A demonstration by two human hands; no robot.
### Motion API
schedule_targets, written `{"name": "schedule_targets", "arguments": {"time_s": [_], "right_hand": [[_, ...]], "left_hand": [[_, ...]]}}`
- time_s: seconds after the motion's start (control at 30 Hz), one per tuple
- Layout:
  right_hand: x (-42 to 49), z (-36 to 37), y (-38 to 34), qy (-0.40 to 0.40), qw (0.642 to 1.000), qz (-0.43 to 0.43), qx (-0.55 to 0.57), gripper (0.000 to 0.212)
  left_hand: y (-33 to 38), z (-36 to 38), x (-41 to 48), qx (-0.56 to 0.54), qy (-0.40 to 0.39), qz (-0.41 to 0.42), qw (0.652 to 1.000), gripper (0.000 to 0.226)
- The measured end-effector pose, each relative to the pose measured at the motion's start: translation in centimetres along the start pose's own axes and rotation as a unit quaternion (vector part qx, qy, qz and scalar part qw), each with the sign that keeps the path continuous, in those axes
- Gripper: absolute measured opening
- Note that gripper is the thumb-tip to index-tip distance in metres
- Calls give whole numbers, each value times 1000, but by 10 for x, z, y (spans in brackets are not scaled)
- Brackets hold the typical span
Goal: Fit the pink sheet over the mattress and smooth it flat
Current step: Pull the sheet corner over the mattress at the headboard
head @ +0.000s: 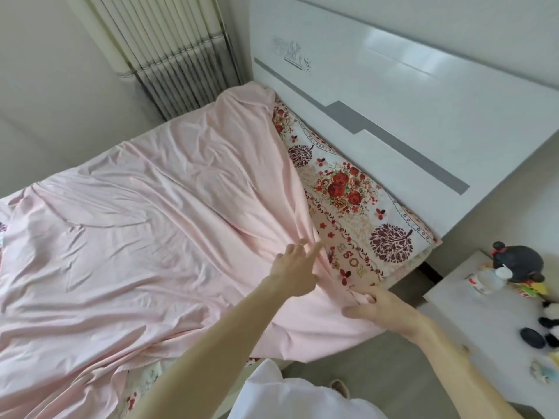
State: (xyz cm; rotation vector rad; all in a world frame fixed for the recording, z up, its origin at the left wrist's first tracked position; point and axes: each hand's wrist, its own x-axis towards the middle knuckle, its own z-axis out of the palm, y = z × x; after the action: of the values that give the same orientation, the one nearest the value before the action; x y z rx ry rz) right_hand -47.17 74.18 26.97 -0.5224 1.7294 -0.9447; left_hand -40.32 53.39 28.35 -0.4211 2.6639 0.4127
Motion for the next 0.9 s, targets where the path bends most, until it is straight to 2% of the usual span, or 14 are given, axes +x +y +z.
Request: {"name": "schedule_targets", "arguments": {"time_s": [0.03,0.1,0.17,0.23,0.33,0.37,0.43,0.53,0.57,0.67,0.73,0.77,0.83,0.9], "right_hand": [[-6,-2,-5,-13,1000,-11,-11,68],[-20,-12,-19,-12,998,-52,-32,44],[-31,-26,-25,6,994,-106,-1,56],[-41,-42,-28,-6,990,-85,116,69],[-26,-50,-18,4,929,12,371,54],[-16,-53,-13,19,912,32,408,50],[3,-48,-9,39,912,54,405,45],[25,-37,-8,-9,926,67,371,36],[31,-36,-7,7,934,75,349,25],[42,-34,-13,-19,926,73,371,19],[40,-41,-7,69,949,53,302,18],[38,-44,-6,143,955,38,258,16],[31,-53,-6,243,942,-5,233,13],[27,-65,0,301,932,-34,197,21]], "left_hand": [[7,-3,3,58,7,33,998,79],[16,-9,10,143,1,89,986,61],[20,-18,17,172,12,123,977,39],[25,-30,23,156,66,143,975,30],[28,-41,28,84,162,167,969,32],[30,-42,30,64,191,181,963,32],[34,-41,31,48,236,217,946,31],[41,-32,33,44,256,266,929,30],[41,-29,33,42,250,267,930,29],[29,-22,40,41,248,239,938,30],[19,-18,44,56,204,225,951,29],[14,-17,44,72,148,208,964,30],[7,-16,51,87,-21,149,985,37],[3,-13,64,18,-160,71,984,44]]}}
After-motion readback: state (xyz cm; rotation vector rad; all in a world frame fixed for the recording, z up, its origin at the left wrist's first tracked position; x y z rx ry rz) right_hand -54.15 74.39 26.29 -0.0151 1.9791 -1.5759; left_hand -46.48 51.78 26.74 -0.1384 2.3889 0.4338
